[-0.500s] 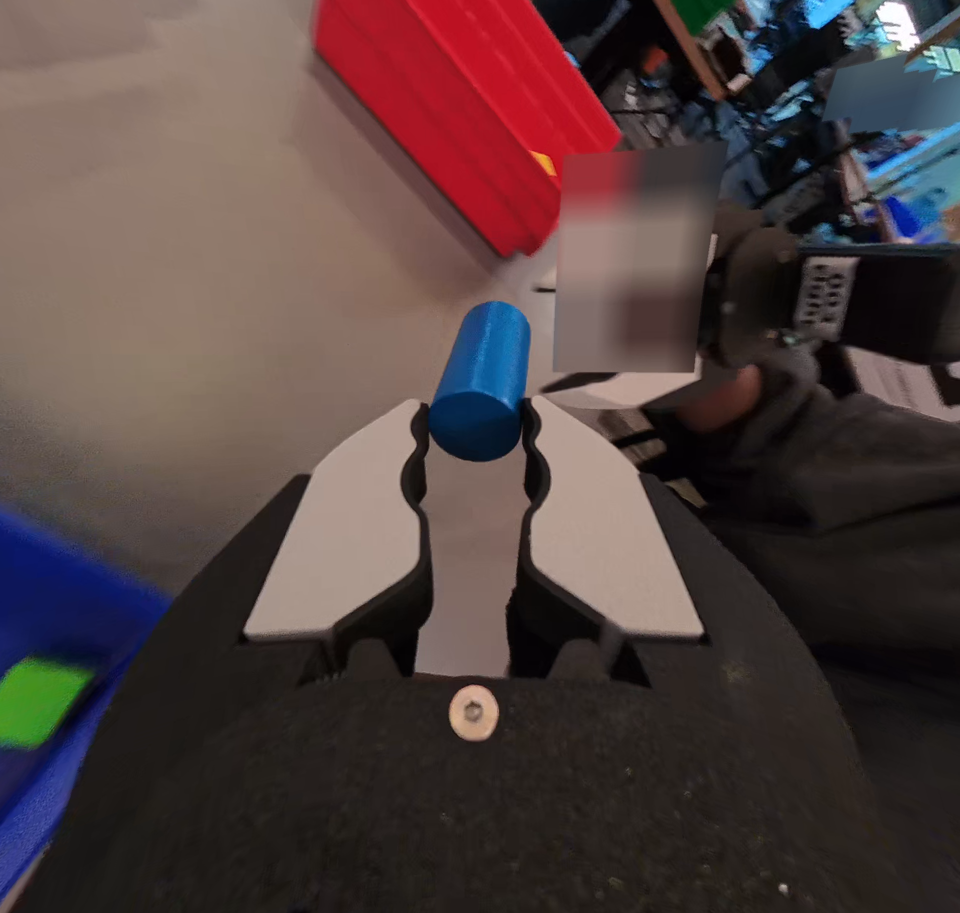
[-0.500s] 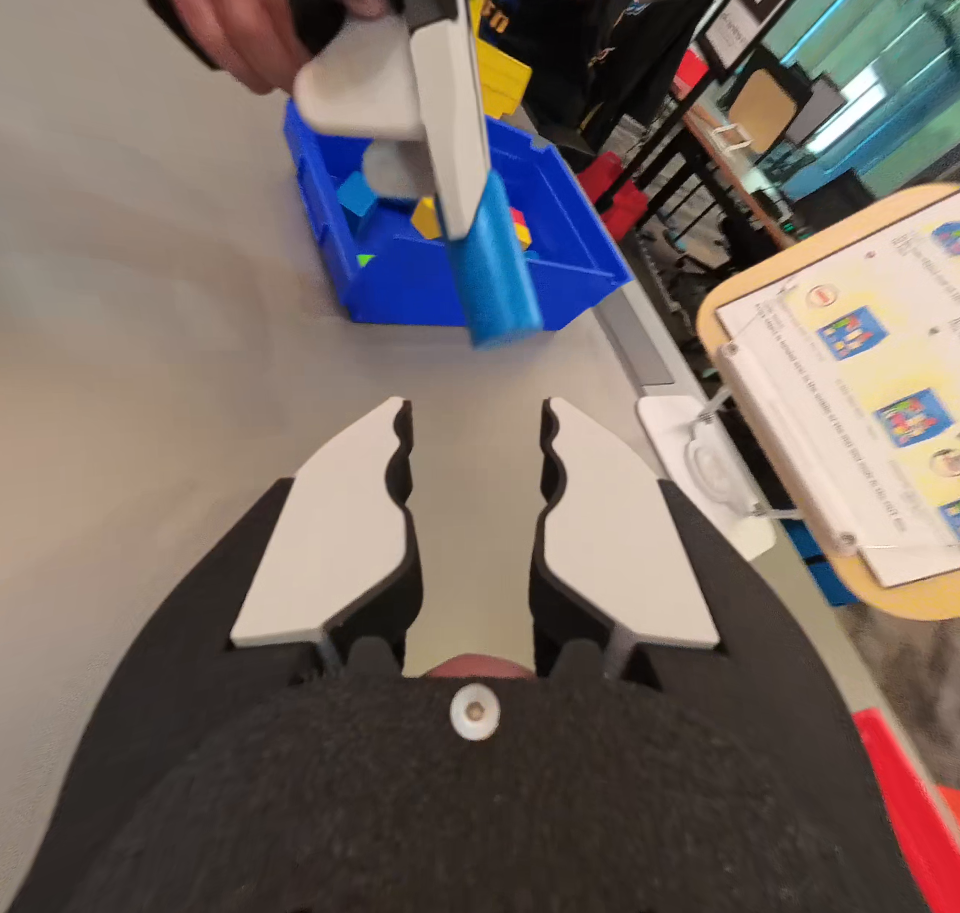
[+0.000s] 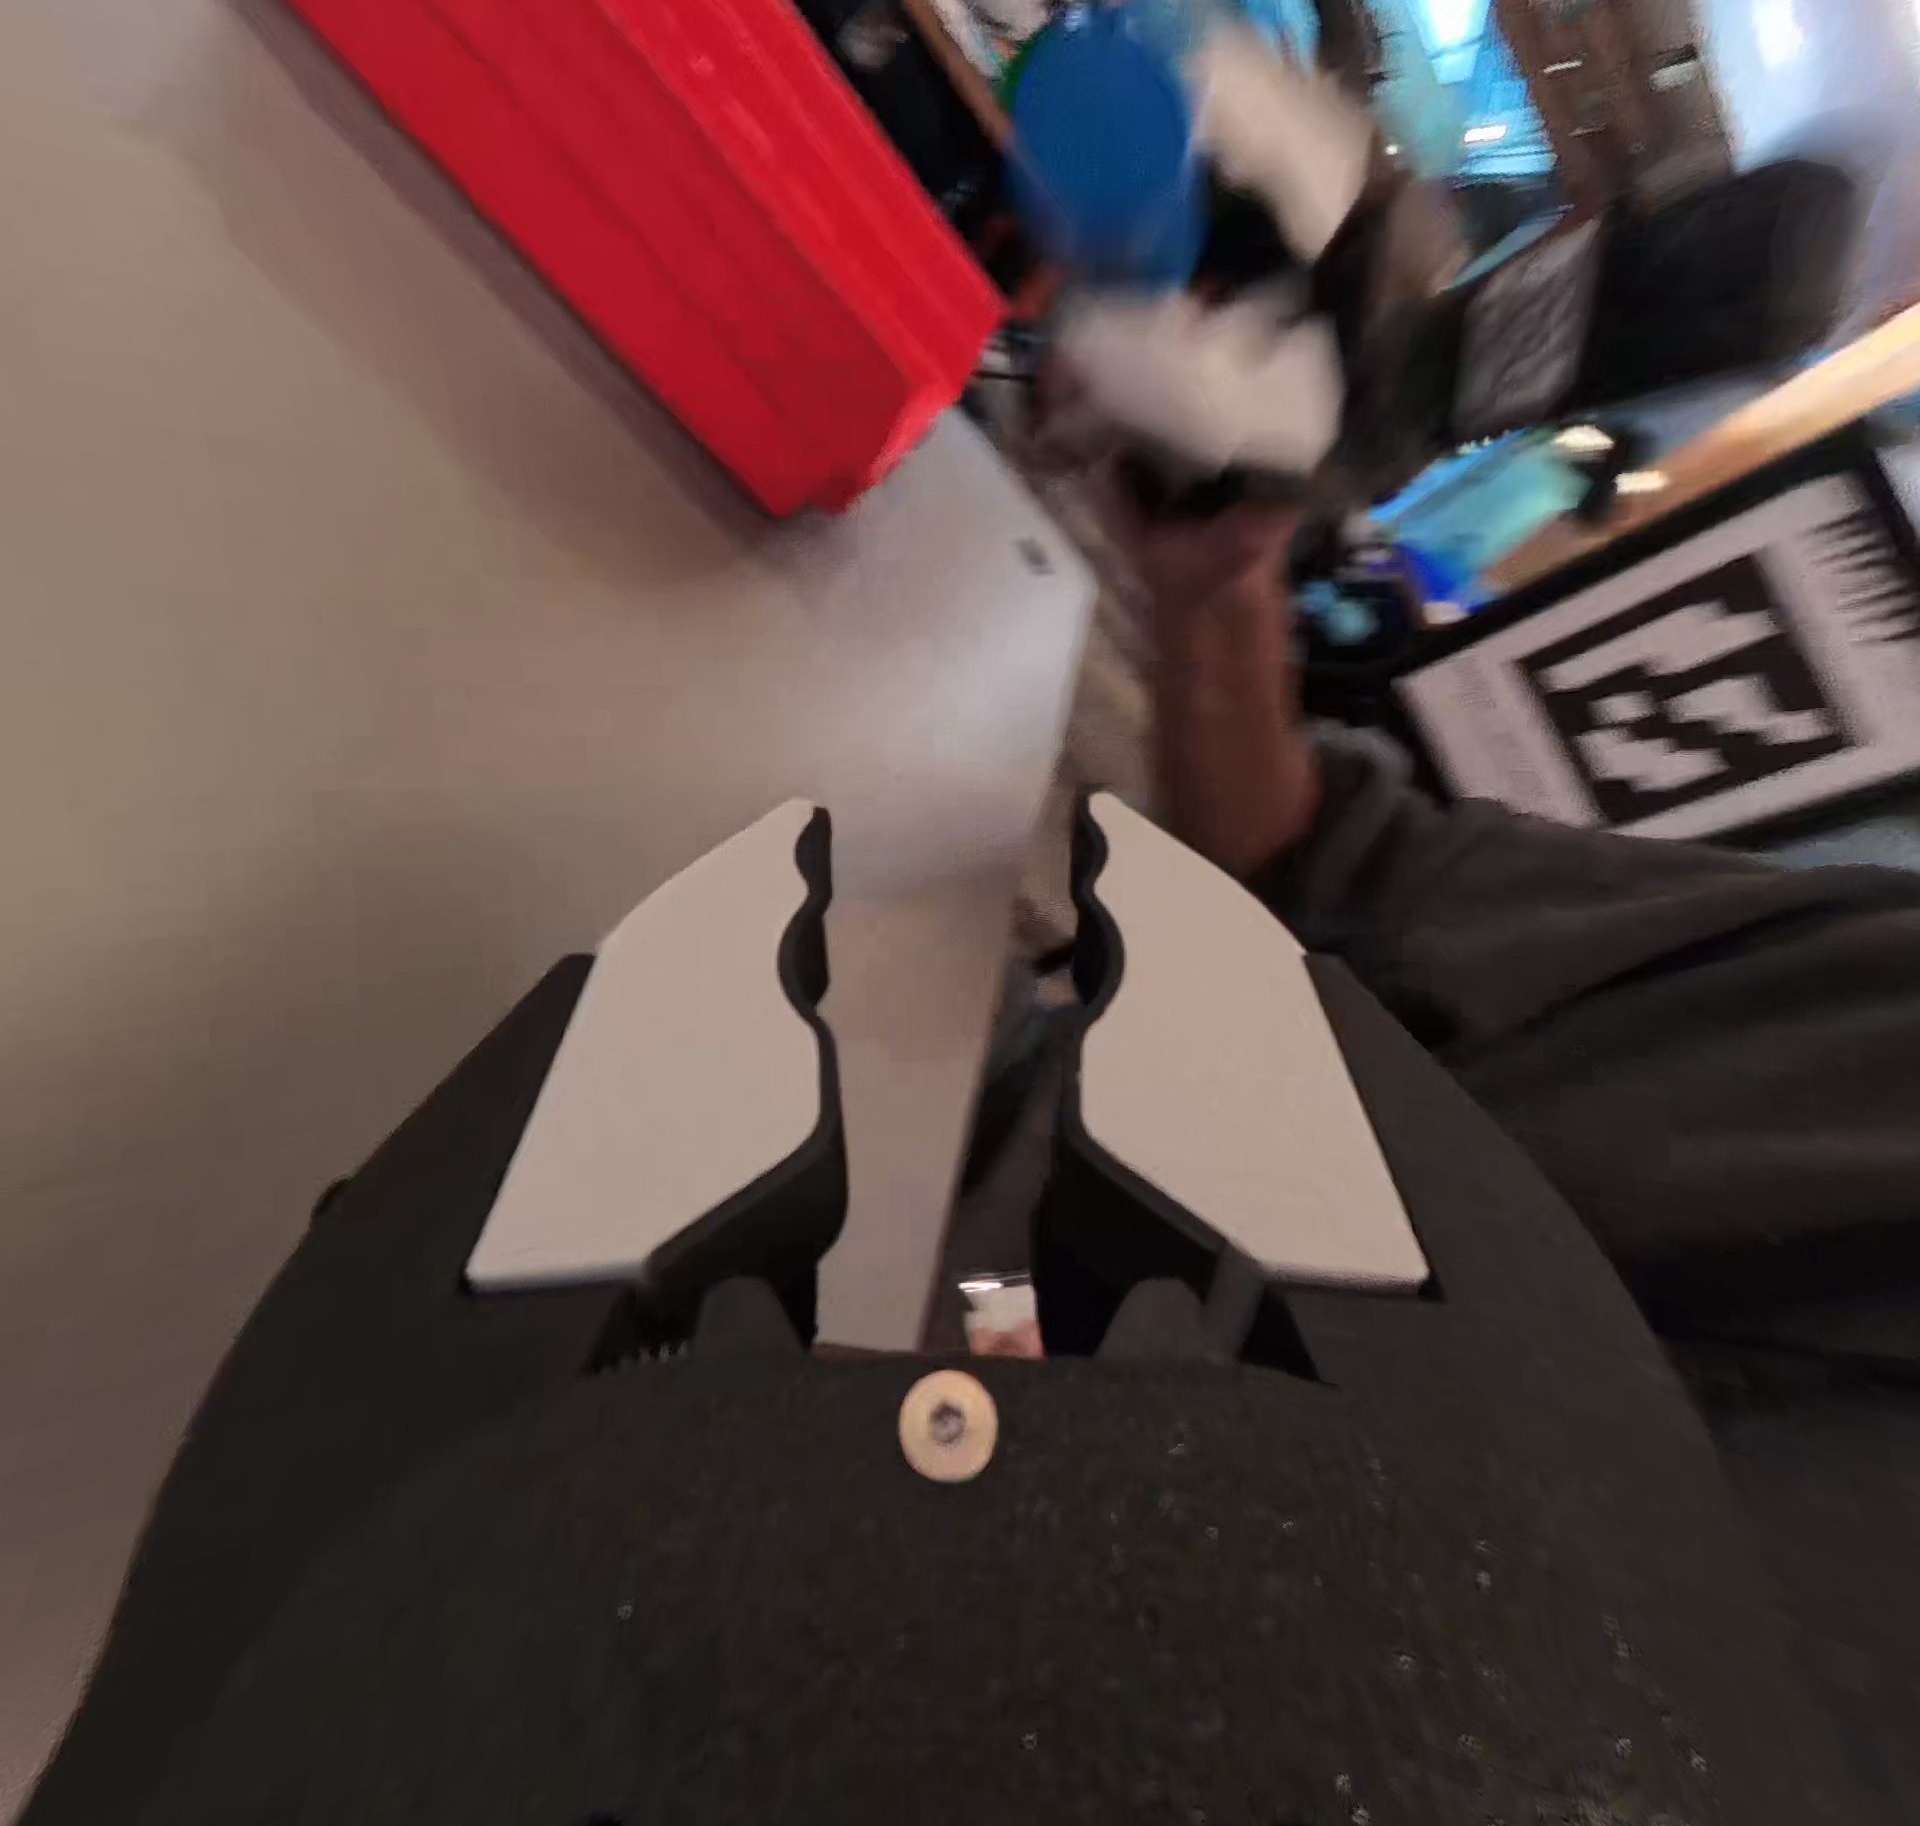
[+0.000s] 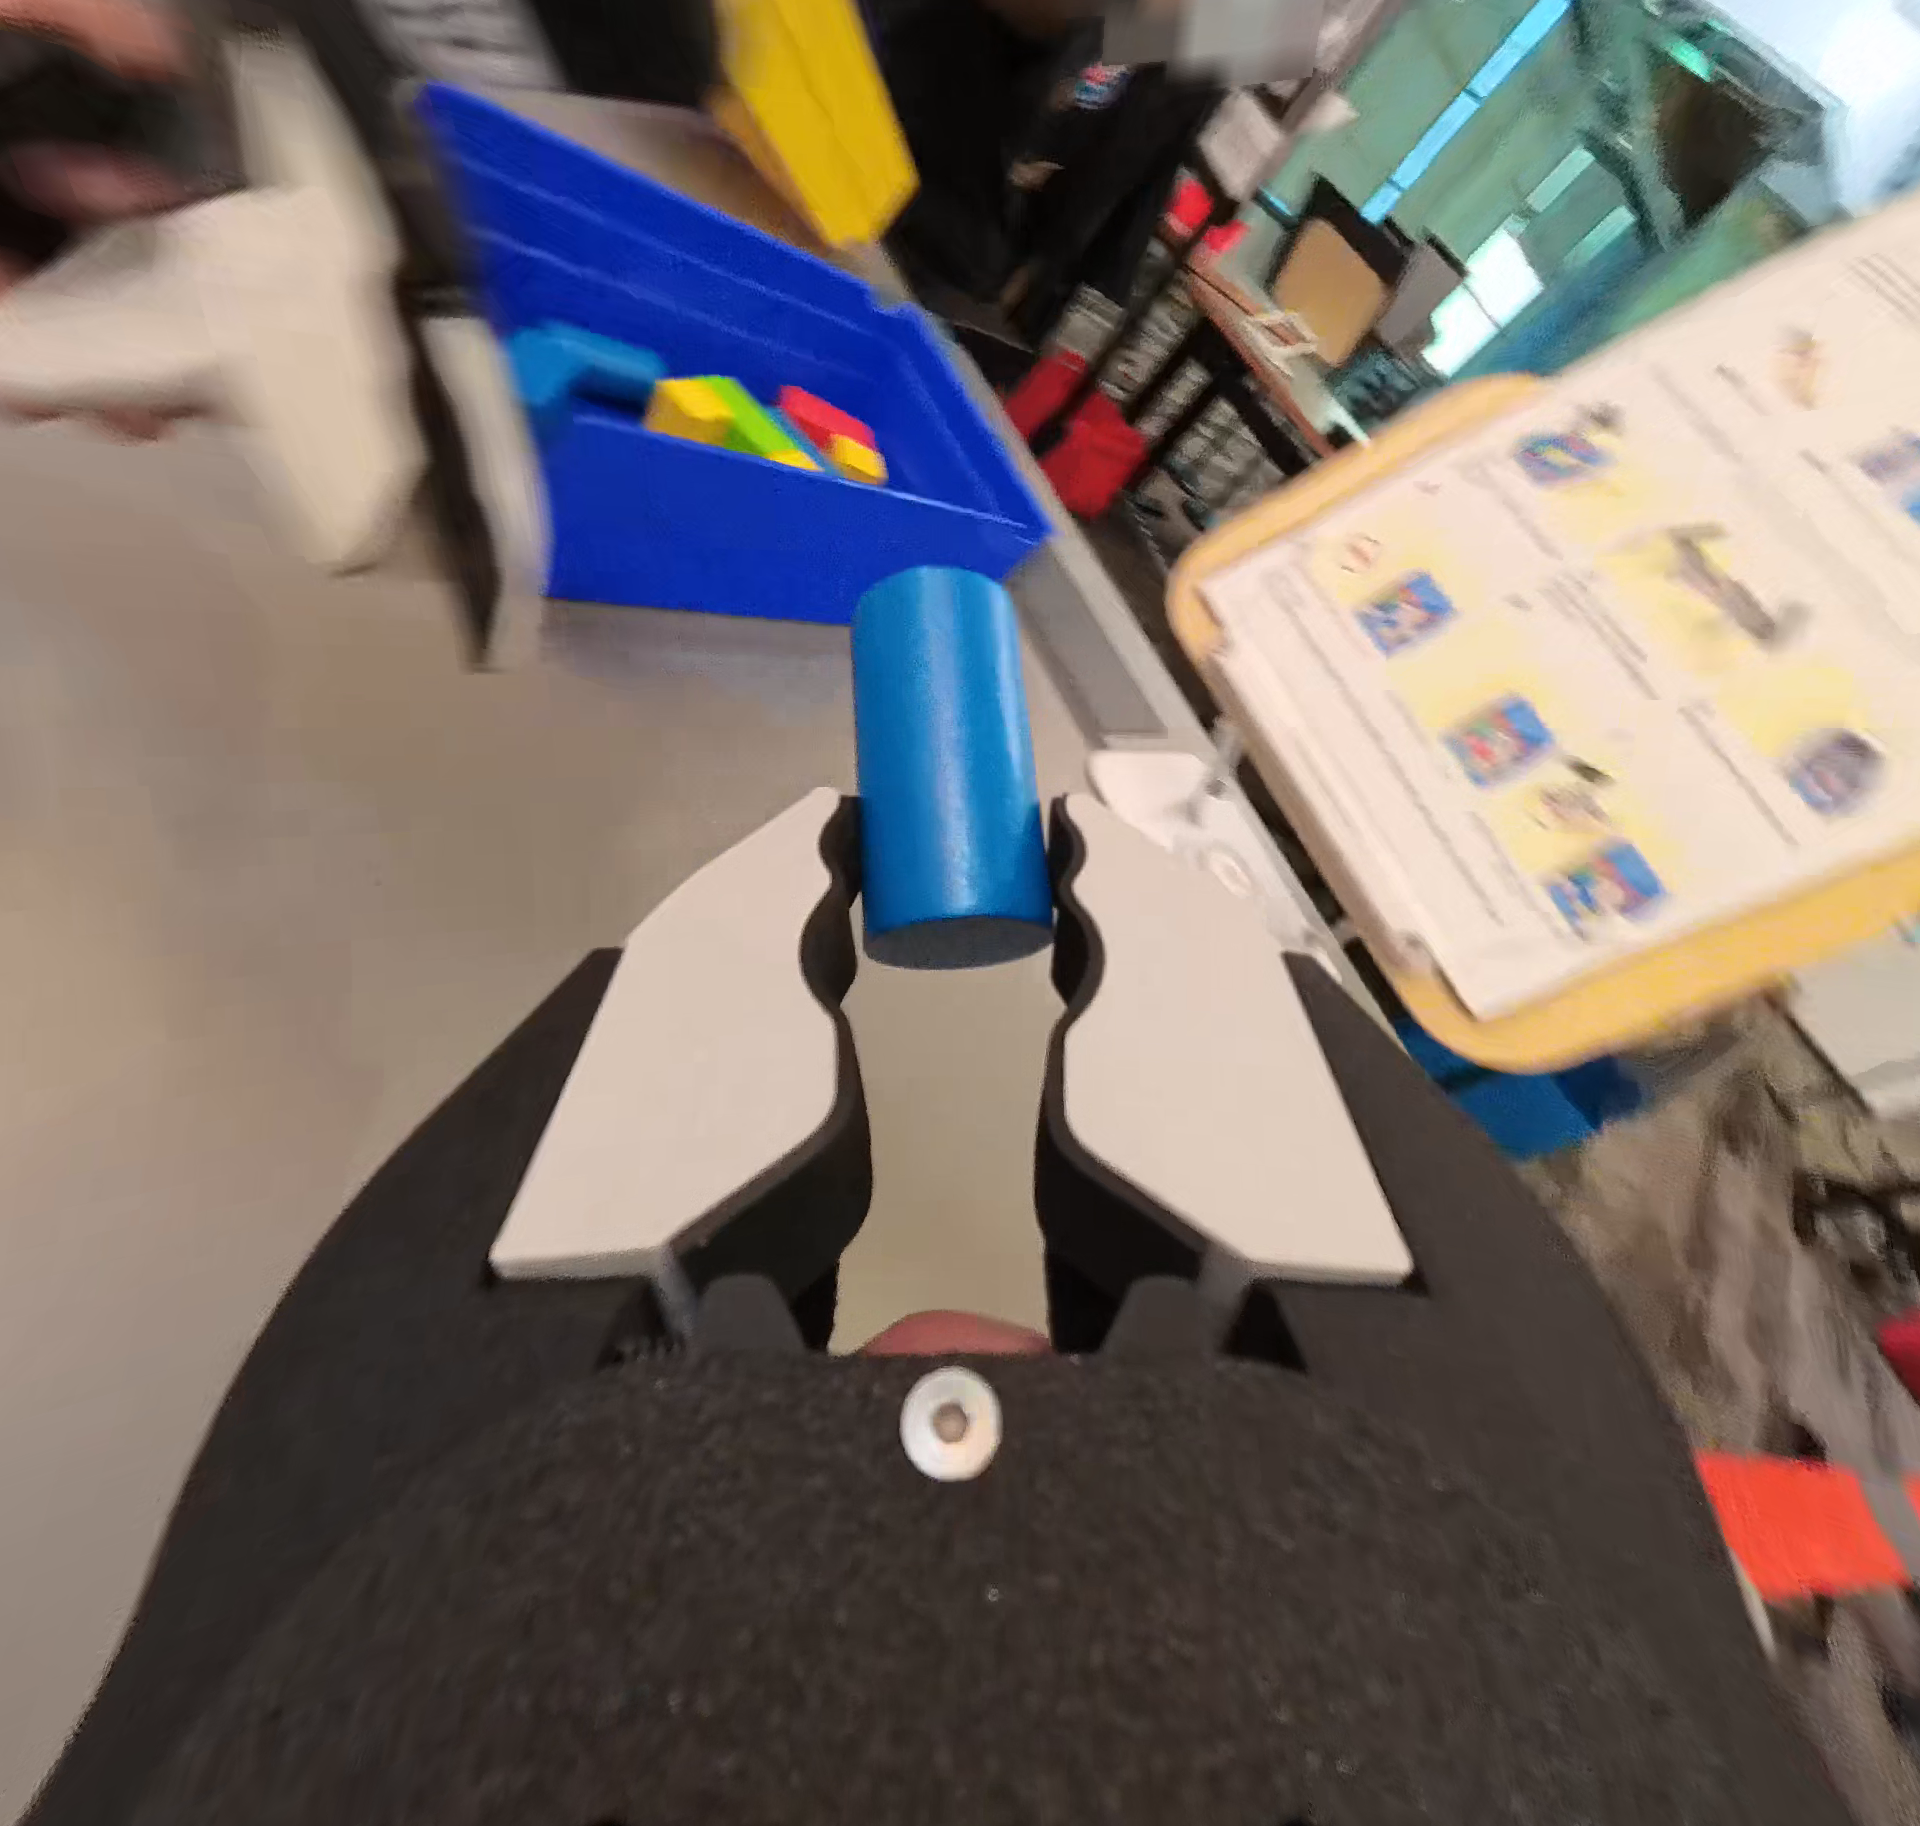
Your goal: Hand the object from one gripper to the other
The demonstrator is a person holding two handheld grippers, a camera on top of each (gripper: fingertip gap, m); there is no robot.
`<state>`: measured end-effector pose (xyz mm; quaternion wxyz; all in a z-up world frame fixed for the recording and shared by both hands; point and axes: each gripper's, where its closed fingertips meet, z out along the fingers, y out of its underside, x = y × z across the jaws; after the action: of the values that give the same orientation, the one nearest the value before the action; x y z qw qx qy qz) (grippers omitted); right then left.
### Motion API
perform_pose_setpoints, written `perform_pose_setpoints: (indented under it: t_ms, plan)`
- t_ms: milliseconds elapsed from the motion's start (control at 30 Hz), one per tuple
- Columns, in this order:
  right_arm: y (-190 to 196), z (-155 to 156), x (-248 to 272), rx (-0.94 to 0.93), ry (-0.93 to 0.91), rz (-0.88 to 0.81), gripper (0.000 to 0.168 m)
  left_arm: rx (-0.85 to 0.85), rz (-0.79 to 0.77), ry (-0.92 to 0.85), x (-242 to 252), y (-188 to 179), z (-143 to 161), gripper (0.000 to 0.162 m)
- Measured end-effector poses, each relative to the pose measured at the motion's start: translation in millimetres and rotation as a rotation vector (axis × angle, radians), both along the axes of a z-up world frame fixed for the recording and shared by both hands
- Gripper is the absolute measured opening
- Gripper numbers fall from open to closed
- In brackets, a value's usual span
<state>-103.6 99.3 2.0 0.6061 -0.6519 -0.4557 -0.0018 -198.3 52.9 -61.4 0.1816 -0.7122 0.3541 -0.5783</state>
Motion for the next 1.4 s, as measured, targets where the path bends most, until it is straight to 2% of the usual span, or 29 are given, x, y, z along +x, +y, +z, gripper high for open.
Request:
perform_pose_setpoints:
  t_ms: [67, 100, 167, 267, 333, 400, 467, 567, 800, 867, 933, 1000, 1100, 1167, 1233, 1333, 1400]
  plan:
    - [13, 24, 59, -0.044, 0.081, -0.134, 0.034, 0.12, 0.1, 0.074, -15, -11, -34, 0.043]
    - [20, 25, 92, -0.107, 0.11, -0.204, 0.034, 0.15, 0.109, 0.107, -22, -21, -50, 0.043]
    - [33, 3, 165, -0.263, 0.095, -0.399, 0.034, 0.17, 0.109, 0.162, -34, -41, -74, 0.041]
    - [48, -64, 234, -0.521, 0.053, -0.566, 0.034, 0.158, 0.124, 0.183, -40, -54, -84, 0.041]
    - [53, -114, 244, -0.716, 0.031, -0.57, 0.034, 0.183, 0.13, 0.168, -39, -54, -78, 0.041]
    - [58, -149, 240, -0.796, -0.001, -0.542, 0.034, 0.229, 0.147, 0.192, -39, -48, -78, 0.041]
    - [68, -170, 237, -0.809, -0.027, -0.543, 0.034, 0.24, 0.15, 0.211, -40, -46, -80, 0.041]
    - [83, -185, 241, -0.8, -0.047, -0.57, 0.034, 0.229, 0.141, 0.214, -40, -48, -83, 0.041]
    - [94, -194, 247, -0.779, 0.004, -0.598, 0.035, 0.244, 0.131, 0.244, -40, -48, -88, 0.041]
    - [95, -193, 253, -0.768, 0.011, -0.624, 0.045, 0.253, 0.13, 0.252, -41, -47, -89, 0.041]
    - [91, -185, 257, -0.752, 0.023, -0.627, 0.049, 0.264, 0.145, 0.252, -43, -44, -86, 0.041]
    - [83, -157, 266, -0.695, 0.032, -0.65, 0.049, 0.279, 0.166, 0.241, -45, -40, -82, 0.041]
    - [62, -84, 270, -0.526, 0.096, -0.688, 0.046, 0.321, 0.207, 0.254, -53, -32, -77, 0.042]
    - [35, -45, 242, -0.437, 0.235, -0.619, 0.042, 0.368, 0.245, 0.265, -60, -24, -72, 0.043]
    - [-3, -36, 189, -0.422, 0.427, -0.456, 0.043, 0.422, 0.291, 0.295, -72, -14, -68, 0.048]
    - [-77, -72, 94, -0.586, 0.596, -0.174, 0.044, 0.494, 0.354, 0.325, -94, 8, -52, 0.053]
    - [-110, -99, 58, -0.625, 0.608, -0.12, 0.044, 0.54, 0.417, 0.376, -117, 33, -39, 0.054]
